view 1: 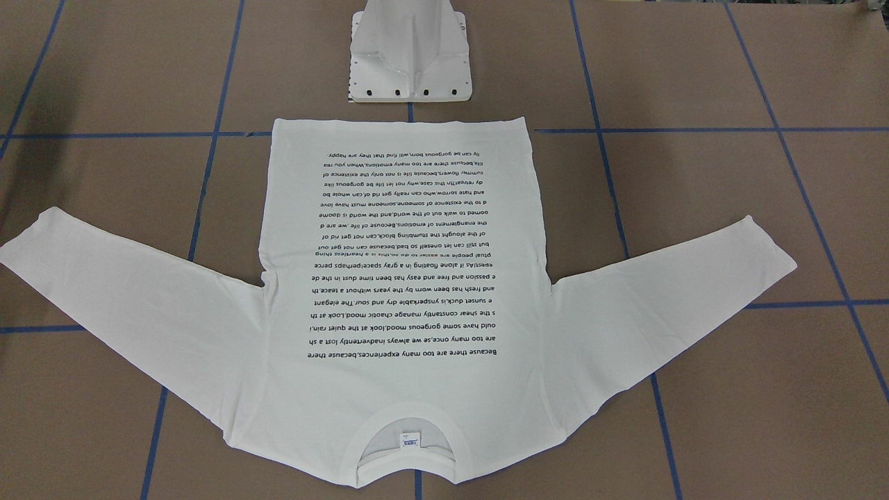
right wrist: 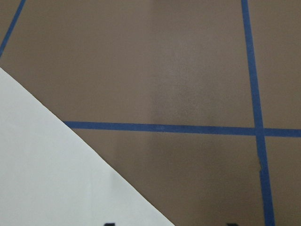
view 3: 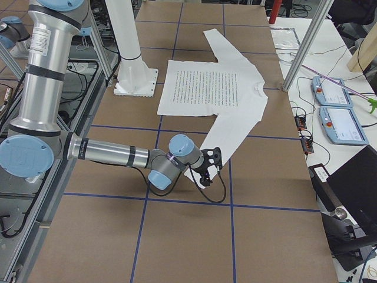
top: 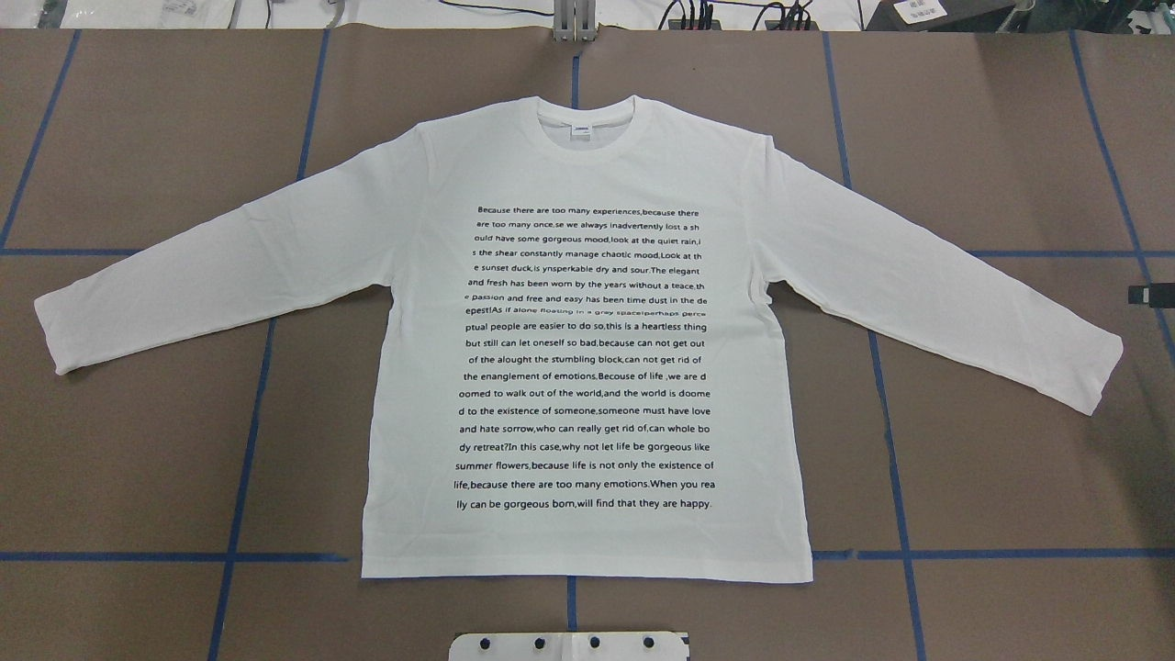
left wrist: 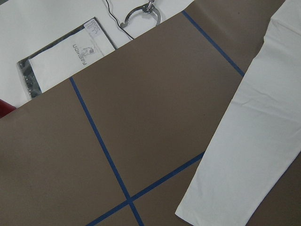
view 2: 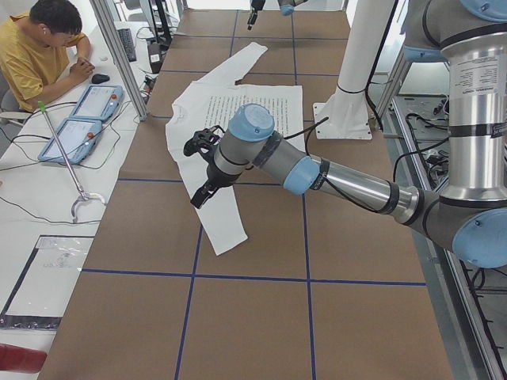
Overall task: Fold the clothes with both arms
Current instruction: 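Reach the right gripper to the sleeve cuff nearest it and grasp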
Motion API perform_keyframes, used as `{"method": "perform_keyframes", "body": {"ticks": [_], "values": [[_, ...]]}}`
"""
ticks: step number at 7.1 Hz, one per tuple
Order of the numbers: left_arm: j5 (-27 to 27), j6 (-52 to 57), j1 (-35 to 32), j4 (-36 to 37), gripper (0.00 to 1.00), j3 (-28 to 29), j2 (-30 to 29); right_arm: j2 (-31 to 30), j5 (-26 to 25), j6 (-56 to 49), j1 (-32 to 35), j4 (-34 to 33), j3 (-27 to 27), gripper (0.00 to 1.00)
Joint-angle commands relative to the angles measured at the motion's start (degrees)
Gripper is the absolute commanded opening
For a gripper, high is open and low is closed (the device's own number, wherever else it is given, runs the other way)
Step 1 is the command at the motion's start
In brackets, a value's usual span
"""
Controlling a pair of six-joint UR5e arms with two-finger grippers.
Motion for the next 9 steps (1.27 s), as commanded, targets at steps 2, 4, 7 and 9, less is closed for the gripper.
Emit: {"method": "perform_keyframes", "body": {"ticks": [2,4,7,9], "values": [[-3.0,0.2,-0.1,-0.4,1.0,0.4,0.1,1.2,-2.9,1.2,-5.0,2.9,-4.6,0.8],[-3.0,0.2,-0.1,-0.4,1.0,0.4,0.1,1.1,-3.0,1.1,-7.0,2.9,-5.3,0.81],[-3.0,0.3,-0.1,-0.4,1.0,0.4,0.2,1.2,-3.0,1.1,-7.6,2.9,-6.6,0.79],[-3.0,0.3,-0.1,-0.4,1.0,0.3,0.2,1.2,-3.0,1.2,-7.6,2.9,-7.4,0.77]]}}
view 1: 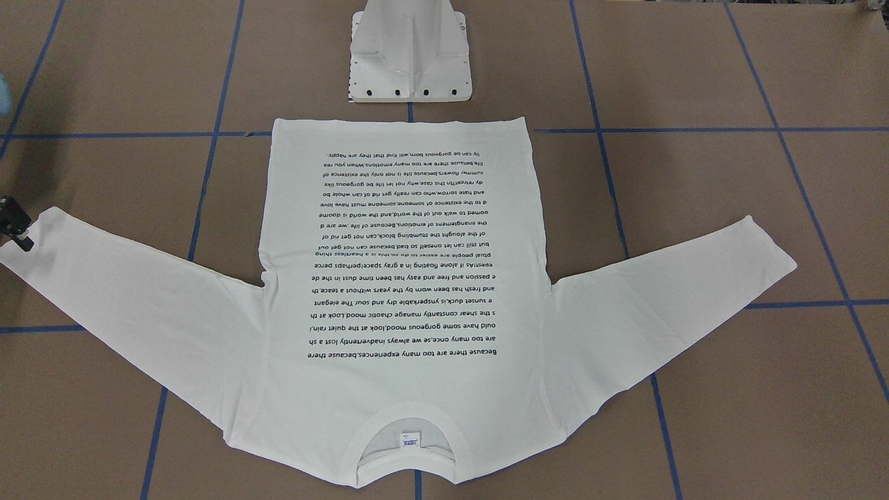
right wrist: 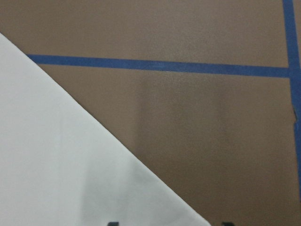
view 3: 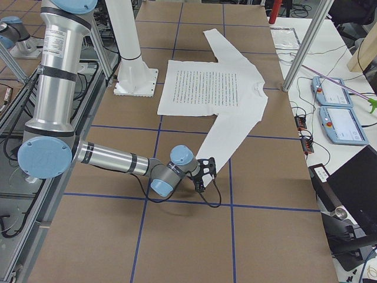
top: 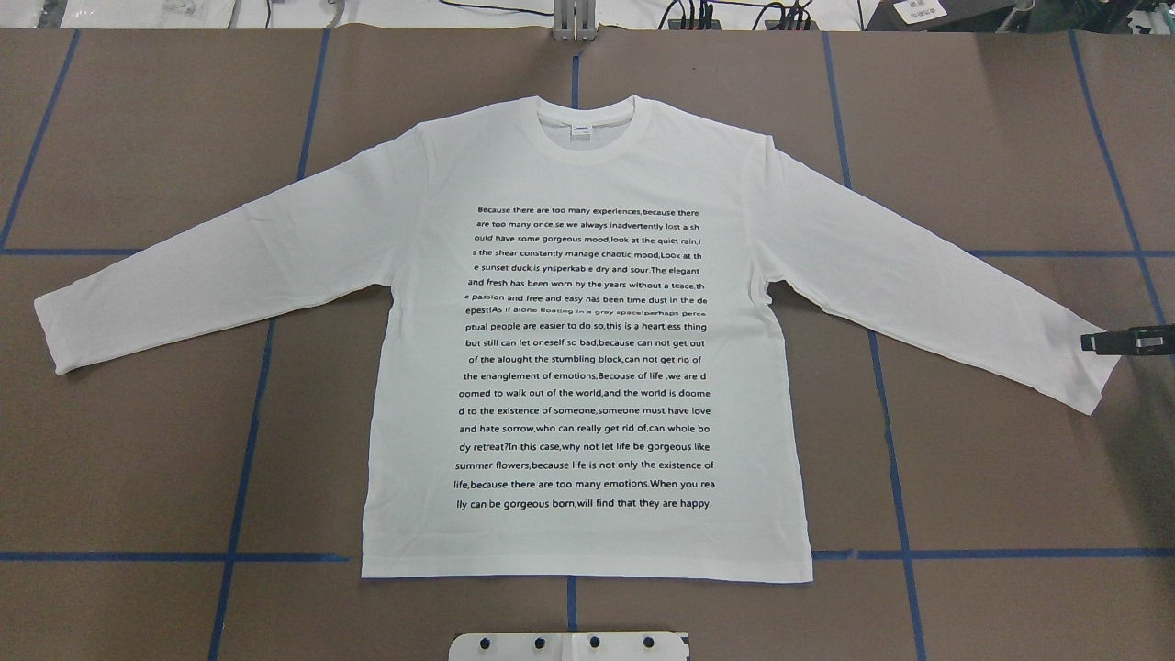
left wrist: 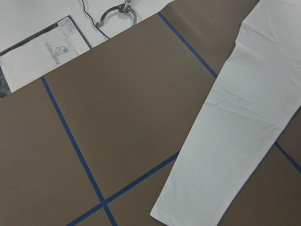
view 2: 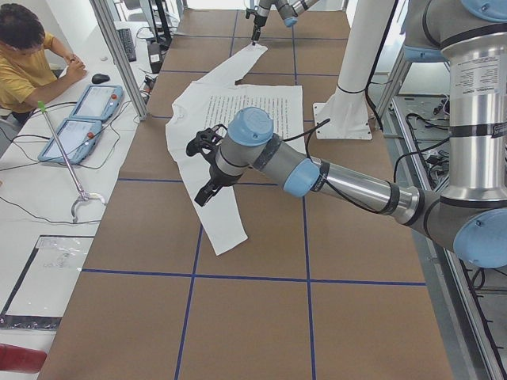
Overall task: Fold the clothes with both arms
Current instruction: 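Lift the grasped sleeve cuff up off the table with the right gripper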
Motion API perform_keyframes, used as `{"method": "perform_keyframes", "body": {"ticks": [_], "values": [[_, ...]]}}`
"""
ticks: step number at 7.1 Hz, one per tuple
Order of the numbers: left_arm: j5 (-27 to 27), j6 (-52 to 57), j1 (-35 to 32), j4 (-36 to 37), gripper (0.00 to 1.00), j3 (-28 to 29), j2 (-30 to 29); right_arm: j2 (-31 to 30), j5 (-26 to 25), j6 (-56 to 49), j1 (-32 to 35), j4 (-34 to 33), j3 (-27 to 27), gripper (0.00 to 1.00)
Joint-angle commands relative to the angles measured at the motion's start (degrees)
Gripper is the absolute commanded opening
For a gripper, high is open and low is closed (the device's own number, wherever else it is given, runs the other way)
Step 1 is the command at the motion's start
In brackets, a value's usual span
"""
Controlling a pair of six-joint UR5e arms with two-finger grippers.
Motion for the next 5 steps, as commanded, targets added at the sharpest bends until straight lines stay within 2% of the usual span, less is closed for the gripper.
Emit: {"method": "perform_keyframes", "body": {"ticks": [1,2,3,5], "values": [[0.0,0.0,0.0,0.0,1.0,-0.1,0.0,0.0,0.0,0.1,0.0,0.0,-0.5,0.74],[0.0,0.0,0.0,0.0,1.0,-0.2,0.0,0.0,0.0,0.1,0.0,0.0,-0.6,0.58],[-0.2,0.0,-0.1,0.0,1.0,-0.3,0.1,0.0,0.0,0.1,0.0,0.0,-0.6,0.36],[-0.4,0.0,-0.1,-0.1,1.0,-0.4,0.8,0.1,0.0,0.1,0.0,0.0,-0.5,0.0]]}}
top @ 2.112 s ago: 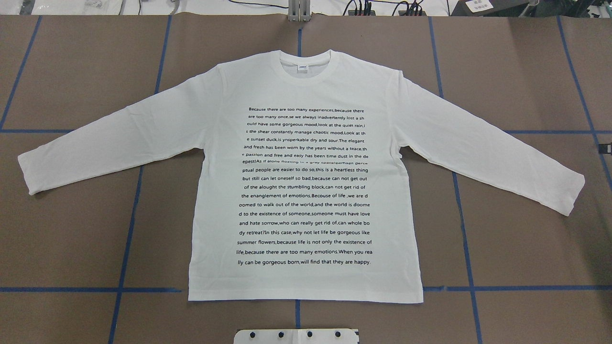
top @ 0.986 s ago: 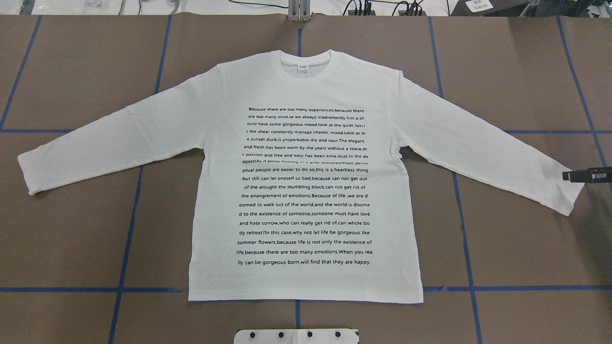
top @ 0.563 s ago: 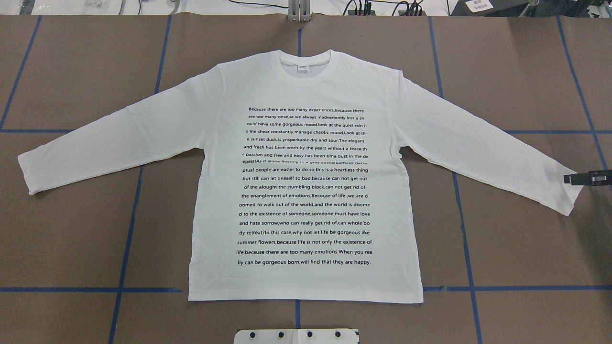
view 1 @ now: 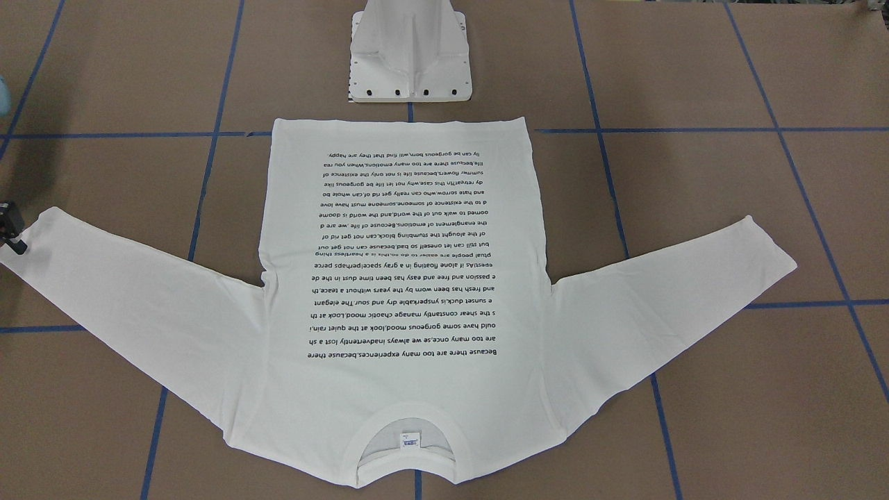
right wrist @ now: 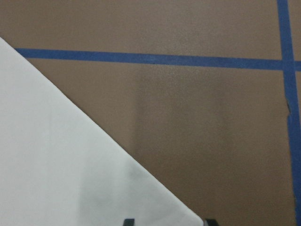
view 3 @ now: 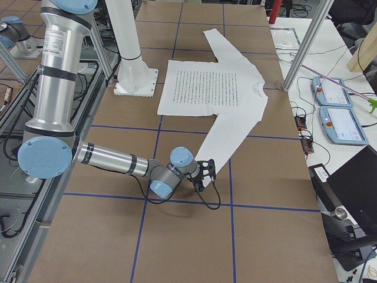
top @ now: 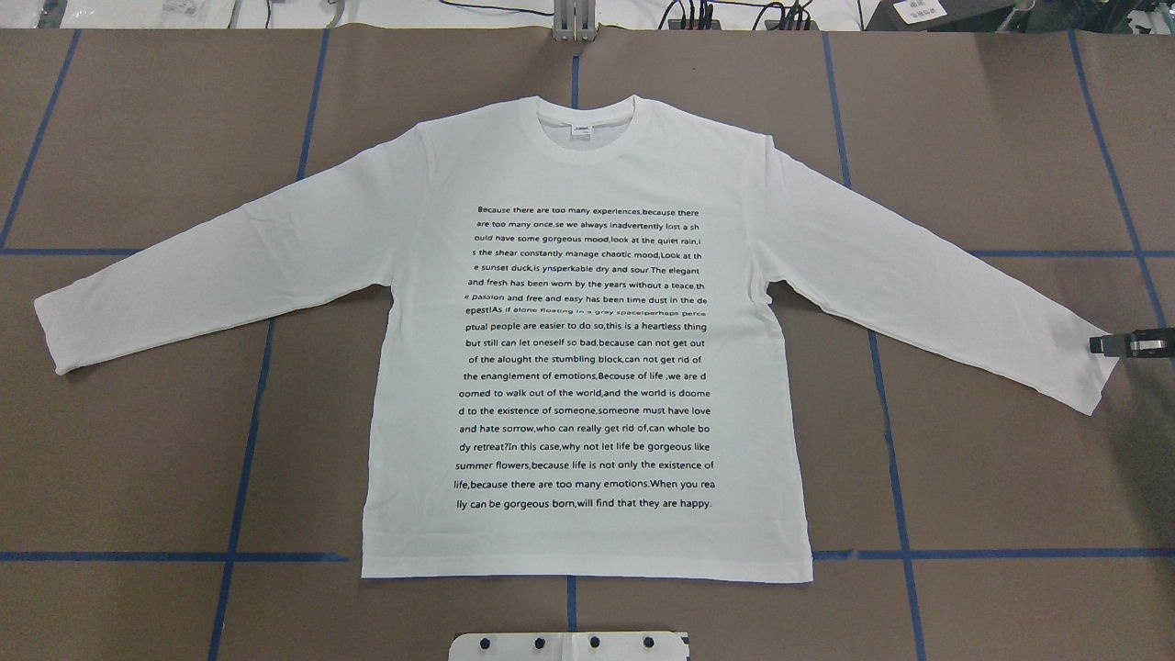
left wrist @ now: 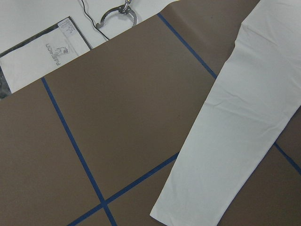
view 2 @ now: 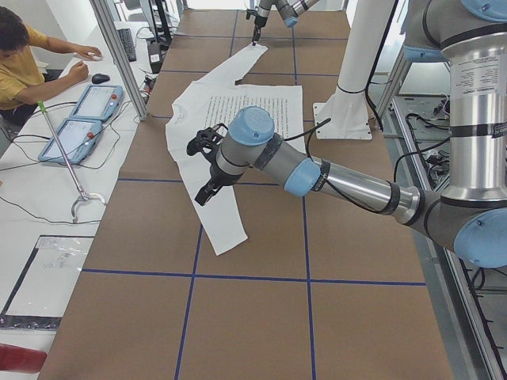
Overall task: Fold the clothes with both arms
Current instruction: 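Lift the grasped sleeve cuff up off the table with the right gripper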
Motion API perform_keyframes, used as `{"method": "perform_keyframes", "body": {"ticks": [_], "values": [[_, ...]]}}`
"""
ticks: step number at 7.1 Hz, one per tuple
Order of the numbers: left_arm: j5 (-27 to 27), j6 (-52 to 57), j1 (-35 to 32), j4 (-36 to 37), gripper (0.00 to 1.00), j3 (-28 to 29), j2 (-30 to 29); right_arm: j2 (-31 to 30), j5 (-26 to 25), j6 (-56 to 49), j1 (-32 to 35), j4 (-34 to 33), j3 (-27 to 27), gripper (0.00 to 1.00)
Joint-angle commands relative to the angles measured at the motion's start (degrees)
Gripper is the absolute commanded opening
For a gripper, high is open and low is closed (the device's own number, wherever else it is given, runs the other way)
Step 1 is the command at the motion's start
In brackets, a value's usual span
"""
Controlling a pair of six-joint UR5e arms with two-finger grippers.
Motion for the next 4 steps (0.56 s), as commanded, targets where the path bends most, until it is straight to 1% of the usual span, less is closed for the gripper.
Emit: {"method": "perform_keyframes", "body": {"ticks": [1,2,3,4], "values": [[-0.1,0.0,0.0,0.0,1.0,-0.1,0.2,0.1,0.2,0.0,0.0,0.0,0.9,0.0],[-0.1,0.0,0.0,0.0,1.0,-0.1,0.2,0.2,0.9,0.0,0.1,-0.2,2.5,0.0],[-0.1,0.0,0.0,0.0,1.0,-0.1,0.2,0.1,2.4,0.0,1.7,-2.5,6.4,0.0],[-0.1,0.0,-0.1,0.0,1.0,-0.1,0.3,0.1,6.3,0.0,5.1,-8.8,11.8,0.0]]}}
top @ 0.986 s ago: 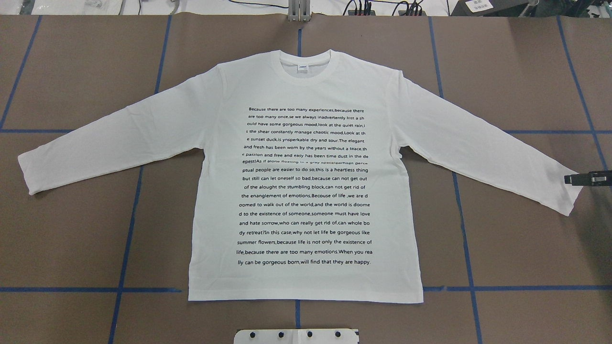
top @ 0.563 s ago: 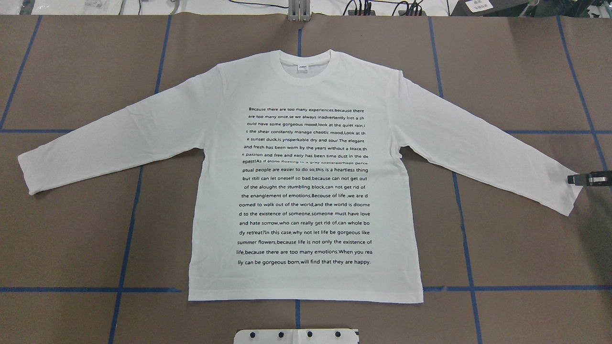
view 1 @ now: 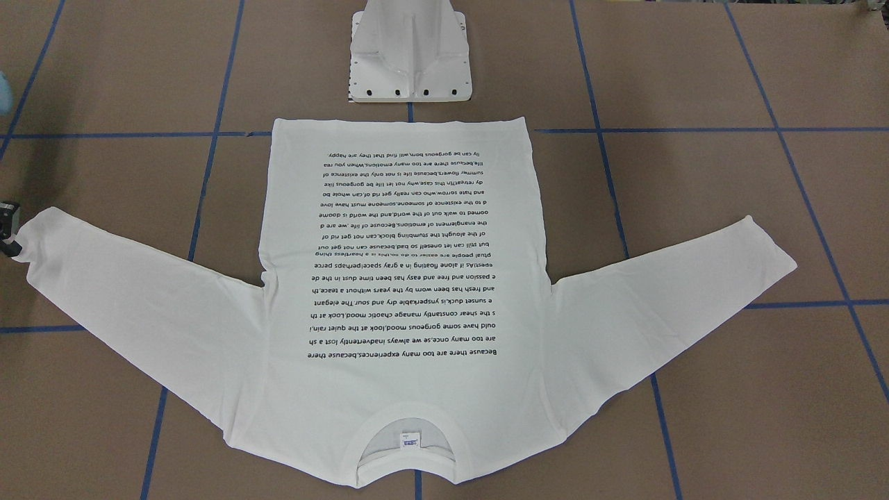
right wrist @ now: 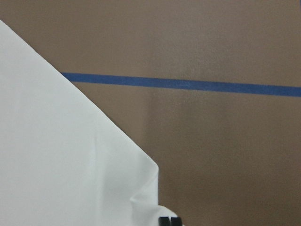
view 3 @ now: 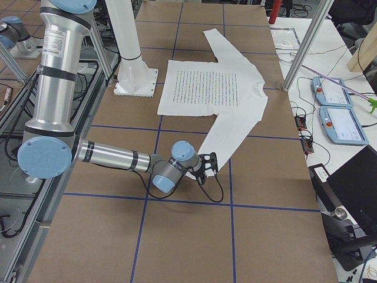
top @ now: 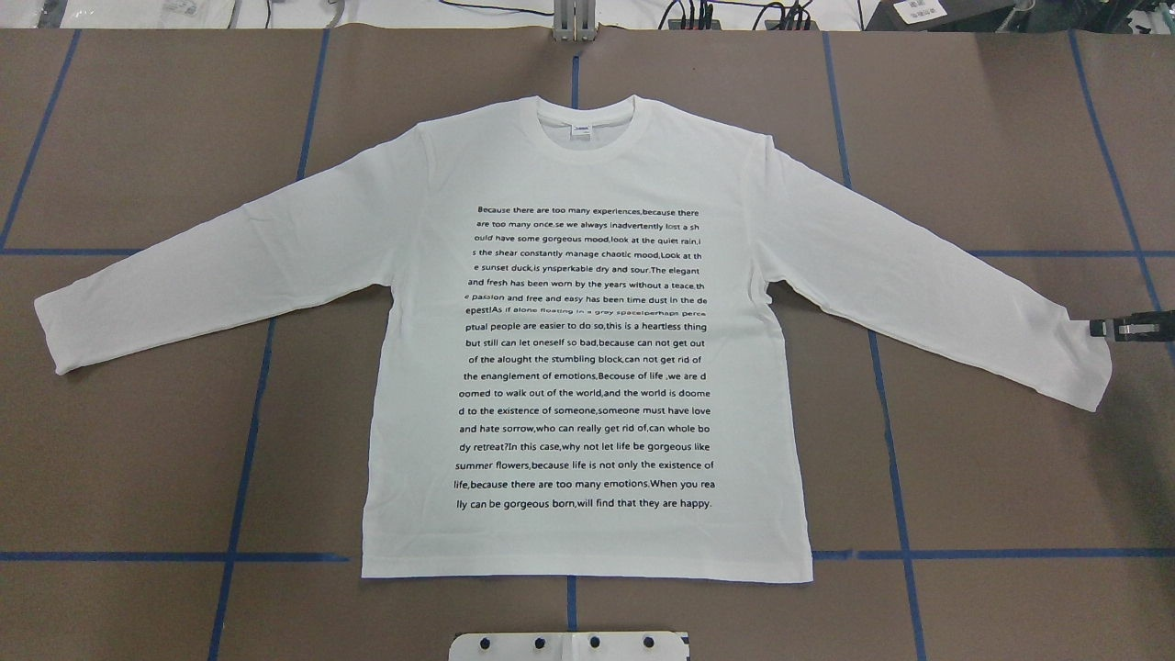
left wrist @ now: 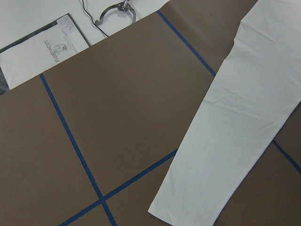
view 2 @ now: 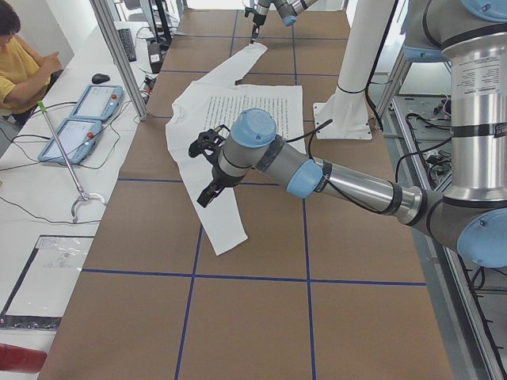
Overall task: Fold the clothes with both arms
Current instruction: 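Lift the grasped sleeve cuff up off the table with the right gripper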
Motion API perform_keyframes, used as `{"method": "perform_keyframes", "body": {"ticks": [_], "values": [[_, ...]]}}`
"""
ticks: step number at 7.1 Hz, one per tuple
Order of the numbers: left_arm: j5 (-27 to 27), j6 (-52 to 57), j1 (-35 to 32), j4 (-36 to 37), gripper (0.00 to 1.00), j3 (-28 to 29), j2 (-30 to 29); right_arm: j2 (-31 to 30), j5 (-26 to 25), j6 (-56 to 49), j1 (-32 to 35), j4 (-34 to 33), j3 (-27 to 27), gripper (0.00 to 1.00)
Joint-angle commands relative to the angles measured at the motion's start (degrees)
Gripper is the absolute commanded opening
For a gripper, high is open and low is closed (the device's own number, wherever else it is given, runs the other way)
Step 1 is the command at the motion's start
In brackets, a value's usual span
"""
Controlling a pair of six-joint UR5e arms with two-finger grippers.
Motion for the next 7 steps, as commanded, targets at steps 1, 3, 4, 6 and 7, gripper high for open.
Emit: {"method": "perform_keyframes", "body": {"ticks": [1,3,4,6,7], "values": [[0.0,0.0,-0.1,0.0,1.0,0.1,0.1,0.0,4.6,0.0,4.4,-15.4,14.0,0.0],[0.1,0.0,-0.1,0.0,1.0,0.2,0.1,6.3,4.5,0.0,4.9,-39.3,28.3,0.0],[0.1,0.0,-0.1,0.0,1.0,0.2,0.1,15.1,4.0,0.0,5.0,-52.8,30.9,0.0],[0.1,0.0,-0.1,0.0,1.0,0.3,0.1,38.6,0.4,1.5,1.9,-76.6,27.1,0.0],[0.1,0.0,-0.1,0.1,1.0,0.4,0.2,47.7,-2.2,9.2,-1.1,-79.0,22.1,0.0]]}}
